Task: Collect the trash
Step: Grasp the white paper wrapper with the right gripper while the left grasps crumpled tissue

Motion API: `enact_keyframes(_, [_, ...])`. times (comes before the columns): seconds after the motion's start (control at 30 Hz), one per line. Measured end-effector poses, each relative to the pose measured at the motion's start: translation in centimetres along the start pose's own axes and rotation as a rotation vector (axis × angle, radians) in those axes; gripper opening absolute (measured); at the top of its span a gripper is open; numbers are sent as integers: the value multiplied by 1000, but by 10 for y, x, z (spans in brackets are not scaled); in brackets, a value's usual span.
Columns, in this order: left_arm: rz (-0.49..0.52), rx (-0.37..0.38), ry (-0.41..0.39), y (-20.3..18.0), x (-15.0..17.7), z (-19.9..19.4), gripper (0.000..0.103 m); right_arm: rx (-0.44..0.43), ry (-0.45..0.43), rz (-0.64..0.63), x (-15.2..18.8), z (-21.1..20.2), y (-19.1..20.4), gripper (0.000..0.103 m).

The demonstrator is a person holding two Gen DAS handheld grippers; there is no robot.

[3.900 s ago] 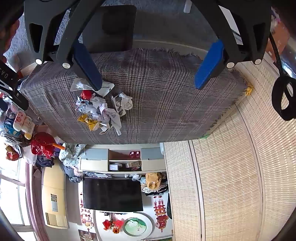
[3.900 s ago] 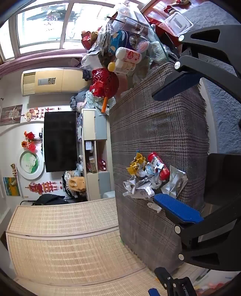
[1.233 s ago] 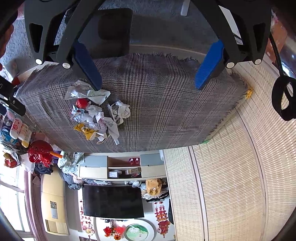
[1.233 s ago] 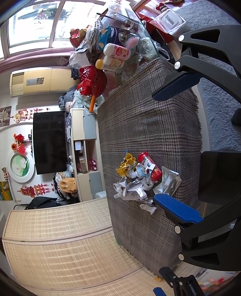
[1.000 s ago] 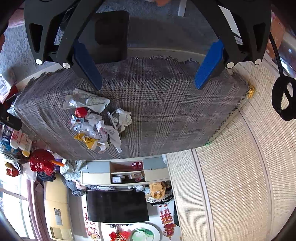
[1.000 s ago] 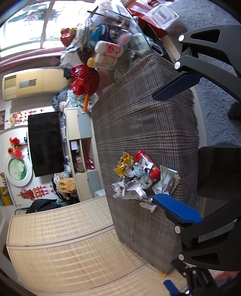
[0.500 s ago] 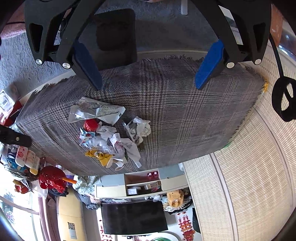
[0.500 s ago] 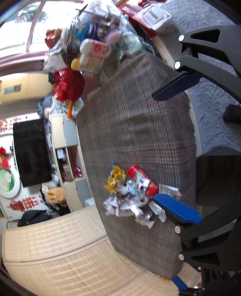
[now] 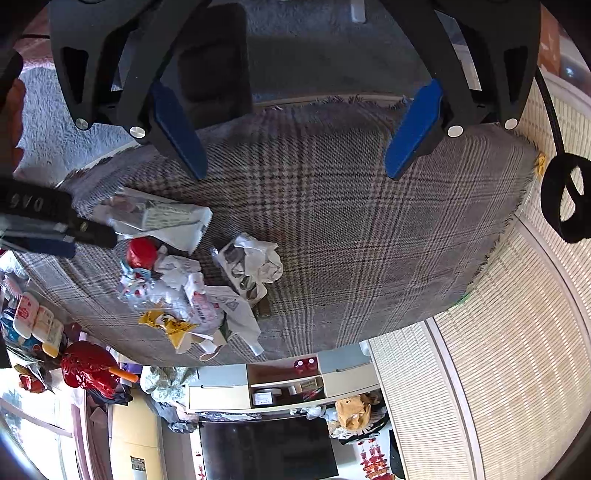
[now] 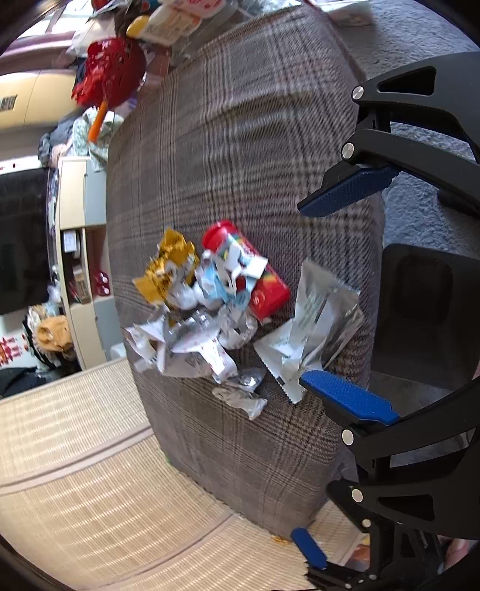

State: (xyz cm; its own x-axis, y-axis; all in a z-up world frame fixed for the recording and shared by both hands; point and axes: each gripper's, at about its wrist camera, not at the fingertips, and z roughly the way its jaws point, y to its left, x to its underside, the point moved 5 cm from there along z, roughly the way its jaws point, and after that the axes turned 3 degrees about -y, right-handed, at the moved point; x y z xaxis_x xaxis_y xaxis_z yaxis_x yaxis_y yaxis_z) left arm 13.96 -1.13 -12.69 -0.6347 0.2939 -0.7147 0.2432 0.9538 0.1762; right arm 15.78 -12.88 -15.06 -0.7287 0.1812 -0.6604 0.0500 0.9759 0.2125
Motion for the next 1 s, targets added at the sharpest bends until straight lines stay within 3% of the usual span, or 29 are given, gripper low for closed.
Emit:
enact_keyframes(0.17, [-20, 15, 20, 10, -8, 21, 91, -37, 48, -18, 4, 26, 8, 86])
enact_keyframes(0.27, [-17, 17, 28, 11, -12, 32, 91, -63, 61, -27, 5, 35, 12, 66])
enact_keyframes(0.5, [-14, 70, 32, 5, -21, 54, 91, -91, 25, -25, -1, 33, 13, 55])
enact_keyframes(0.6, [-11, 98, 39, 1, -26, 67, 90, -75, -4, -24, -4, 22, 2, 45])
enact_keyframes(0.73, [-27, 160, 57, -6, -35, 88, 82, -23, -43, -8, -10, 12, -11, 39])
enact_keyframes(0.87, [-78, 184, 68, 0, -43, 106, 65, -15, -47, 0, -13, 12, -16, 36])
enact_keyframes(1.0, [-78, 182, 76, 1, -51, 117, 62, -9, -35, -13, -8, 15, -17, 36])
